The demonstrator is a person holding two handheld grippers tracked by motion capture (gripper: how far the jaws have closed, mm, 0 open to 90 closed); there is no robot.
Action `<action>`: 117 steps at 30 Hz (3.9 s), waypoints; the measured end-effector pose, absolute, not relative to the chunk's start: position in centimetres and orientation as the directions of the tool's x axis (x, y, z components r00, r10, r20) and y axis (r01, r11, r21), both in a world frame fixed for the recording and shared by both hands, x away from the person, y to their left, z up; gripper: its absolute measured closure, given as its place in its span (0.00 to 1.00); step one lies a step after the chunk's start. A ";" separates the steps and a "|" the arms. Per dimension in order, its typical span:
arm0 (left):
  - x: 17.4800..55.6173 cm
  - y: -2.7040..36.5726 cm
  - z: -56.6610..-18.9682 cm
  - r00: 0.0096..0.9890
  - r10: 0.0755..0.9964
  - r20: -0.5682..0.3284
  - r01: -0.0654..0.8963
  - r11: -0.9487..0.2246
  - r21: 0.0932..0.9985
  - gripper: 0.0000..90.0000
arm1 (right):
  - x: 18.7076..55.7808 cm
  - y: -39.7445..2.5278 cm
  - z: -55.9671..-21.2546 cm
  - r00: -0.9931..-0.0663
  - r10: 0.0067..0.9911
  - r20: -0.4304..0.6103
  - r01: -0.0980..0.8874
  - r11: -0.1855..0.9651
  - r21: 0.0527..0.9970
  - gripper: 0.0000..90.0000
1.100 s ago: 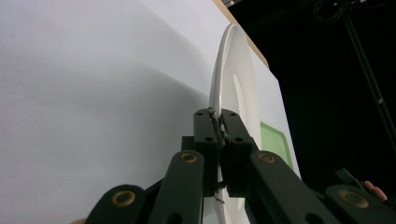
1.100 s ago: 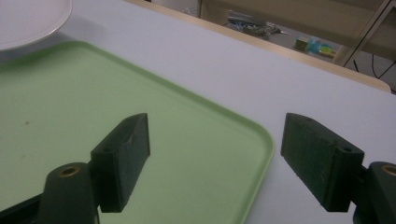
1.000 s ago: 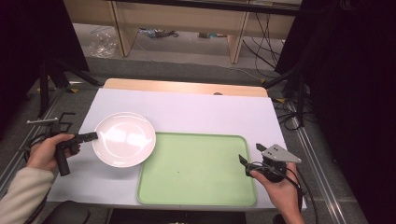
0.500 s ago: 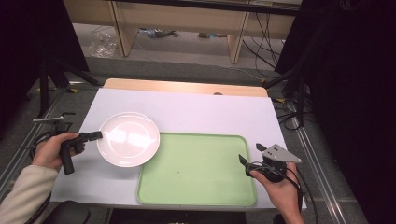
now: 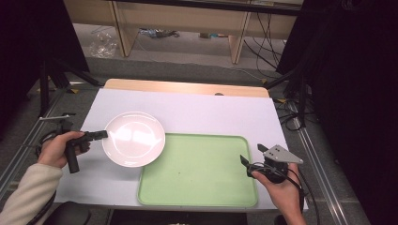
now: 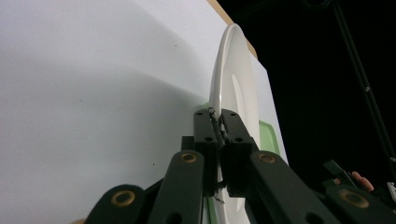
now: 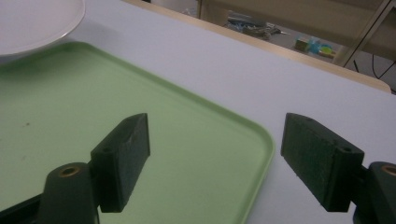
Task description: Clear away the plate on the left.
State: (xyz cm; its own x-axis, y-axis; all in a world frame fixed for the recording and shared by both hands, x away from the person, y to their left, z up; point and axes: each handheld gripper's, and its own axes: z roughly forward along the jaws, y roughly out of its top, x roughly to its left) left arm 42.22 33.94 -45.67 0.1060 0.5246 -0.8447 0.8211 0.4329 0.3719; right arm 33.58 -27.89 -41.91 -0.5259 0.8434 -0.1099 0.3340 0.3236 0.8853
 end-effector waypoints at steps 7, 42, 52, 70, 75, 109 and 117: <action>42.4 33.5 -45.7 0.108 0.523 -0.845 0.832 0.417 0.365 0.96 | 33.6 -27.9 -41.9 -0.526 0.844 -0.109 0.335 0.323 0.885 0.27; 43.1 31.7 -45.4 0.125 0.520 -0.845 0.848 0.386 0.363 0.95 | 33.5 -27.9 -41.9 -0.526 0.843 -0.111 0.330 0.323 0.887 0.27; 43.3 31.2 -45.3 0.128 0.519 -0.845 0.851 0.380 0.363 0.95 | 33.5 -27.9 -41.9 -0.526 0.843 -0.109 0.331 0.321 0.887 0.27; 43.6 30.2 -45.2 0.134 0.521 -0.843 0.857 0.366 0.362 0.95 | 33.5 -27.9 -41.9 -0.523 0.846 -0.106 0.331 0.316 0.889 0.27; 43.7 29.9 -45.1 0.137 0.519 -0.844 0.857 0.364 0.364 0.95 | 33.6 -28.0 -41.9 -0.523 0.845 -0.113 0.325 0.320 0.890 0.27; 44.2 28.4 -45.0 0.150 0.518 -0.842 0.868 0.338 0.363 0.95 | 33.5 -28.0 -41.8 -0.524 0.845 -0.106 0.331 0.317 0.889 0.27; 44.3 27.8 -45.0 0.156 0.516 -0.842 0.872 0.328 0.362 0.95 | 33.5 -28.0 -41.8 -0.524 0.845 -0.106 0.330 0.317 0.889 0.27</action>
